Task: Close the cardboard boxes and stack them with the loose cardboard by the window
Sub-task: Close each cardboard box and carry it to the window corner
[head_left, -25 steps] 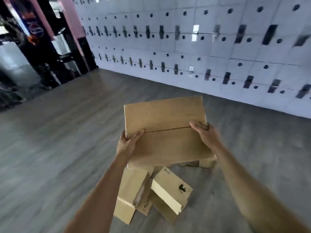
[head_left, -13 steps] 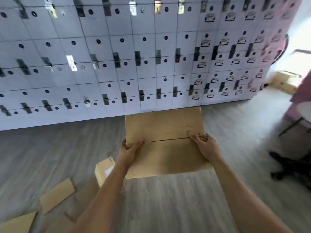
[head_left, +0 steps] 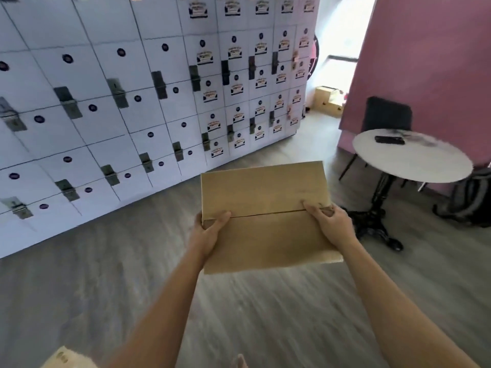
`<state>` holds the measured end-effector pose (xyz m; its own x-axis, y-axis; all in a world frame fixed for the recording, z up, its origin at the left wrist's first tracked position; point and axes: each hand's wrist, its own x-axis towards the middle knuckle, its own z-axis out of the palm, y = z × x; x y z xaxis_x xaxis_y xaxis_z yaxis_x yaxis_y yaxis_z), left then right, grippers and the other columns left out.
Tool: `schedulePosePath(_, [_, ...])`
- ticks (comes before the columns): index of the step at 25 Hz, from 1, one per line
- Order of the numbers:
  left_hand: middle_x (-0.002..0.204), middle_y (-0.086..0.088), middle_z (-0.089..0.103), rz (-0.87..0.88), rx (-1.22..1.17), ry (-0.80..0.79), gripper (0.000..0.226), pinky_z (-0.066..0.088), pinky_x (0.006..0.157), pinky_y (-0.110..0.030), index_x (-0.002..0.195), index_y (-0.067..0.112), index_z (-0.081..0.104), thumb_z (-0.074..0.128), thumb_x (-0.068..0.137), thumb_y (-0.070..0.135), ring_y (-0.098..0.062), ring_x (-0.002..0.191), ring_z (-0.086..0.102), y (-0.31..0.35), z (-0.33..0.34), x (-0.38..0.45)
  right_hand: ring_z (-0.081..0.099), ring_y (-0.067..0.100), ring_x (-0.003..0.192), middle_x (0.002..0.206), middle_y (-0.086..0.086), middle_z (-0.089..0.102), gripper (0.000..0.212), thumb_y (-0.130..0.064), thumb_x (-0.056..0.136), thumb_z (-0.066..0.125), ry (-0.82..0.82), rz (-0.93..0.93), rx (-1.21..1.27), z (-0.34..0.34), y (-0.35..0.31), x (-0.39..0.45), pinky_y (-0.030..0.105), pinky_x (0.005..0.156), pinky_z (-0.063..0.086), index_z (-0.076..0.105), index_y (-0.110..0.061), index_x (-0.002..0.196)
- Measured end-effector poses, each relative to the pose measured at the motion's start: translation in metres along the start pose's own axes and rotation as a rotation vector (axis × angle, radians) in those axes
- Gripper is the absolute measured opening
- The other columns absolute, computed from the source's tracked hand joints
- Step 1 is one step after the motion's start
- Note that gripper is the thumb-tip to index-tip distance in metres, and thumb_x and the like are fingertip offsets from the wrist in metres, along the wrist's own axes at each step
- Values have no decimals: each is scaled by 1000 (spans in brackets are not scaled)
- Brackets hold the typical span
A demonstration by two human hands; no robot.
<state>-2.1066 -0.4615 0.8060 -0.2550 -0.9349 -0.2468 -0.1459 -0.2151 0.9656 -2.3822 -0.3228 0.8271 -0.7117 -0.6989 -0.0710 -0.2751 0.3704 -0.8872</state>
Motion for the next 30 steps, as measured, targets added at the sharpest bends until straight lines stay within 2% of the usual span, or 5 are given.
schedulePosePath(6, [110,14,63,27,22,-167,100,51,71,-27,141,30,43,81,57,67,-10,98,64,48,50,167,54,12,86,97,-13,56,91,-84,65,64,174,103,19,22,-23,122,31,74,42,57,-20,129])
schedulePosePath(10, [126,3,61,-15,82,-223,112,51,100,-47,145,30,40,79,51,75,-20,111,62,63,80,248,58,4,86,96,-20,62,70,-93,51,60,222,163,32,33,-26,190,28,70,46,60,-37,94])
schedulePosePath(13, [132,1,59,-42,93,-246,115,49,102,-47,148,26,37,81,53,72,-20,112,61,73,105,318,62,13,96,102,-13,67,75,-89,57,64,242,193,48,49,-23,254,36,81,50,66,-33,107])
schedulePosePath(19, [128,-2,60,-68,128,-224,100,50,84,-35,142,20,43,83,64,67,-16,104,61,122,149,479,62,10,93,105,-9,67,83,-89,55,65,222,159,112,83,-50,420,33,72,47,65,-28,111])
schedulePosePath(30, [134,-5,58,-32,65,-163,103,50,102,-53,147,23,39,82,63,65,-28,115,61,219,190,785,60,-1,87,96,-18,67,72,-83,60,67,169,85,102,179,-131,749,22,65,44,63,-30,109])
